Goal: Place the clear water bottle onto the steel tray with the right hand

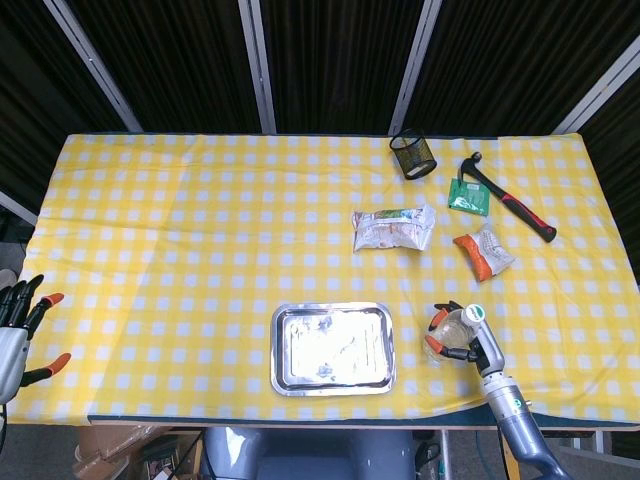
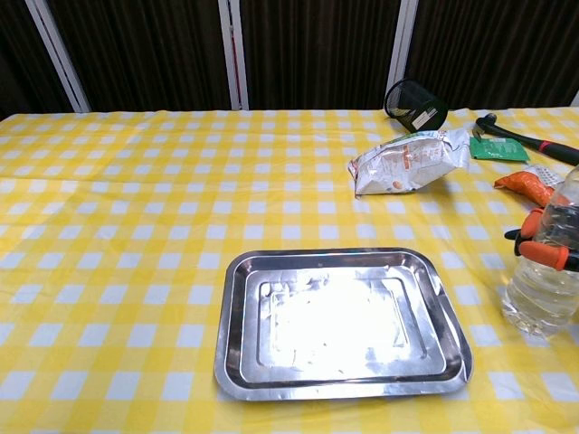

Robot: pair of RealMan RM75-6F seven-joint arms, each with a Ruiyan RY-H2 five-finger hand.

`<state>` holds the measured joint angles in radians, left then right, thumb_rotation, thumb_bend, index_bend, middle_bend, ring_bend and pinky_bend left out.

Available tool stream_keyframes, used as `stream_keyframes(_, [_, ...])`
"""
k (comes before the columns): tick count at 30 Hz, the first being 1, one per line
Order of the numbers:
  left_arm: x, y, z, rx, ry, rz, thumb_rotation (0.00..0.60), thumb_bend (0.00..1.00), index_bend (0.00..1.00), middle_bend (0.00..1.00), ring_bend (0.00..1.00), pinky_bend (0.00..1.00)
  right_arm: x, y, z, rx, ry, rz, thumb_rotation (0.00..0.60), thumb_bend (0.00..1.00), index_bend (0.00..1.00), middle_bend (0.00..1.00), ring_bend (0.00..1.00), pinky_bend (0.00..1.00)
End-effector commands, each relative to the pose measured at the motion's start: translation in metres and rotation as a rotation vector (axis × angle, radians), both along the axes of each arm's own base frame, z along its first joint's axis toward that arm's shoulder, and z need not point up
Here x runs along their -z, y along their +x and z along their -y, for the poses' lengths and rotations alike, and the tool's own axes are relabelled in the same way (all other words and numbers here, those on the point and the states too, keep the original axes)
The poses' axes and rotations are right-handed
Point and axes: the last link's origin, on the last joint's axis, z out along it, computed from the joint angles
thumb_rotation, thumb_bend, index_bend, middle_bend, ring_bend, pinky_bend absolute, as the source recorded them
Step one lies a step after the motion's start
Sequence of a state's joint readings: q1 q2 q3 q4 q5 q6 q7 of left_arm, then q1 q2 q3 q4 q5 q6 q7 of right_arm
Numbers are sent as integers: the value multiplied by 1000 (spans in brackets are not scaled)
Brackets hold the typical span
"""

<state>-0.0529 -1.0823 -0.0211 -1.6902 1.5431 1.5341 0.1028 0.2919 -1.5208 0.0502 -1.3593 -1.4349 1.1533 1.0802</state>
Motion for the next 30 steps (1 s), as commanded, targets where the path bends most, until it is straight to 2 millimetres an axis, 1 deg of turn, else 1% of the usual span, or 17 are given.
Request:
stream_keyframes(1, [-1, -1, -1, -3, 1, 2, 600, 176, 197, 0, 0, 0, -2, 4, 0, -13, -4, 1, 600, 429, 759, 599, 225, 0])
stream_keyframes(6, [-2, -1, -1, -3, 3, 5, 600, 176, 197, 0, 0, 0, -9, 22, 0, -57, -21, 20, 600, 438, 760, 599, 224, 0])
stream_keyframes(12, [-3, -2, -1, -2, 7, 10, 600, 176, 197, 0, 0, 0, -13, 48, -1, -109, -30, 47, 600, 439, 759, 598, 225, 0])
stream_keyframes(16, [-4, -2, -1, -1, 10, 14, 600, 176, 197, 0, 0, 0, -11, 72, 3, -145, -21, 56, 600, 442, 760, 598, 224, 0])
stream_keyframes(22, [-6, -3, -1, 0, 15, 18, 600, 177, 197, 0, 0, 0, 6, 114, -1, -200, 19, 82, 600, 447, 760, 598, 224, 0])
stream_keyframes(25, [-6, -4, -1, -4, 15, 17, 600, 176, 197, 0, 0, 0, 19, 137, -6, -241, 42, 84, 600, 446, 760, 598, 224, 0])
stream_keyframes(28, [-6, -4, -2, -5, 15, 18, 600, 176, 197, 0, 0, 0, 31, 154, -9, -259, 55, 82, 600, 449, 760, 599, 224, 0])
stream_keyframes(30, [-7, -4, -2, -5, 15, 20, 600, 176, 197, 0, 0, 0, 37, 162, -12, -269, 65, 79, 600, 453, 760, 599, 224, 0])
